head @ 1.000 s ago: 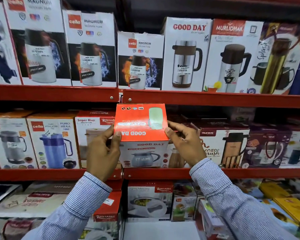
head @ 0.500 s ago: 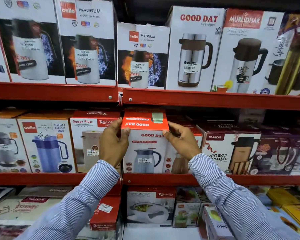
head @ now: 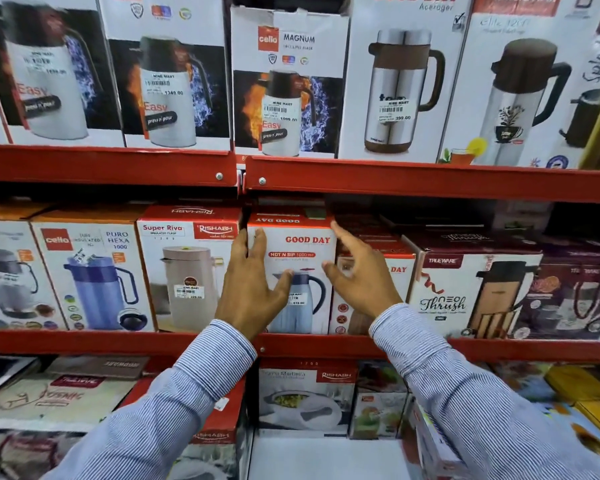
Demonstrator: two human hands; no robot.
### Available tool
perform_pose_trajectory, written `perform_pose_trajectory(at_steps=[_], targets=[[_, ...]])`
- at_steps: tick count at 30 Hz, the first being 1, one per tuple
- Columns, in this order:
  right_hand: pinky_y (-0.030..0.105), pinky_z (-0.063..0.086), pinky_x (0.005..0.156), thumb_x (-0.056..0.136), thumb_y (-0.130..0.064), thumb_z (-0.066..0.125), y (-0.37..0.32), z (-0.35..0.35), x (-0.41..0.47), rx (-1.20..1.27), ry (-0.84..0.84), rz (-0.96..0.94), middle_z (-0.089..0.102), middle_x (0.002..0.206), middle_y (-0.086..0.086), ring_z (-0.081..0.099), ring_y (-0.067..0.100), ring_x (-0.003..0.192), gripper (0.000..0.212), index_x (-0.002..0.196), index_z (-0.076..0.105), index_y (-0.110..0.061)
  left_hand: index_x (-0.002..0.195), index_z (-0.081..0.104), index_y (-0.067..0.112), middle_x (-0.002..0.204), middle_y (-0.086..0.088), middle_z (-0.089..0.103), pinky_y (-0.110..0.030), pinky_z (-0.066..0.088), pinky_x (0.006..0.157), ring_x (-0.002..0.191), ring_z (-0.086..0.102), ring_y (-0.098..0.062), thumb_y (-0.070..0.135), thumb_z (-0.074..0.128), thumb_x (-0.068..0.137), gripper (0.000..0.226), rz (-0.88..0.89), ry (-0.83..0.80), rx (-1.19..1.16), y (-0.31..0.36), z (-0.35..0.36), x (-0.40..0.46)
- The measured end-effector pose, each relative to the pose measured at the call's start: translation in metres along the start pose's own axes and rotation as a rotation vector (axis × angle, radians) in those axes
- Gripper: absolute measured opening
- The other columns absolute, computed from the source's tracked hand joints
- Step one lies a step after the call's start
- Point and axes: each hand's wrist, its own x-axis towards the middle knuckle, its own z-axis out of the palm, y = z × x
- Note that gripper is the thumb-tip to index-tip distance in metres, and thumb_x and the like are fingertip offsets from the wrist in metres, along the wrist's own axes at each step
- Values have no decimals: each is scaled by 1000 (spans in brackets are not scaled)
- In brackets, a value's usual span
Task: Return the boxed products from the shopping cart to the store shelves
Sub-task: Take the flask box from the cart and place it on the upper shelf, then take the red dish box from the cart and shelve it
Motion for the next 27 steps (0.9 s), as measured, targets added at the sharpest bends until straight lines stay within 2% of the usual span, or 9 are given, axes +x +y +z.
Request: perform_pose_trajectory(at_steps=[2,5,9,14,16,19,23,25,27], targets=[[39,30,117,87,-28,61,6,0,-16,-116,-37,-49,37,155,-1,31,18,143,71,150,27,-25,153,9,23,165,-5,3,-31,13,116,152,7,-20,46,58,88,85,32,-13,20,-5,4,-9],[42,26,118,88,-33,55,19,-2,-50,-297,-50,-85,17,162,-3,15,19,148,74,152,16,-30,153,10,24,165,-3,4,-39,18,120,151,10,-20,46,56,88,82,130,-13,73,-11,9,-36],[48,19,121,88,-33,51,39,-1,-107,-589,-43,-149,12,163,9,9,29,150,72,152,18,-22,151,23,19,163,-9,16,-58,21,118,150,14,-33,50,50,87,76,282,-15,267,-19,27,-96],[59,19,117,84,-36,49,83,16,-189,-700,-169,-31,9,163,11,10,37,150,74,151,21,-20,150,29,16,162,-12,20,-67,21,112,149,13,-42,54,46,87,75,376,-206,417,-42,67,-172],[60,19,117,83,-36,52,103,22,-220,-738,-258,28,9,163,14,9,38,150,75,150,24,-18,149,29,15,161,-13,20,-68,21,112,149,11,-42,56,45,87,76,343,-292,442,-51,81,-196],[62,23,114,81,-36,56,131,32,-263,-742,-357,117,19,160,17,17,40,147,76,148,28,-15,147,32,14,159,-15,25,-68,21,111,148,14,-43,59,44,86,76,294,-419,433,-63,103,-231],[56,33,112,78,-33,61,166,45,-318,-651,-424,307,28,157,17,31,42,140,75,145,36,-11,149,28,15,160,-12,26,-59,25,116,147,23,-37,60,39,84,81,89,-651,324,-81,133,-286],[50,38,111,77,-33,60,189,56,-345,-556,-489,476,31,155,18,37,42,137,76,145,34,-10,142,41,8,149,-17,45,-53,38,110,137,41,-37,55,44,82,75,-31,-745,194,-86,144,-309],[48,45,104,76,-37,55,215,72,-372,-367,-551,717,44,146,17,47,39,129,75,144,33,-12,132,52,8,129,-16,61,-45,48,101,117,58,-36,39,59,84,58,-194,-821,44,-91,158,-327]])
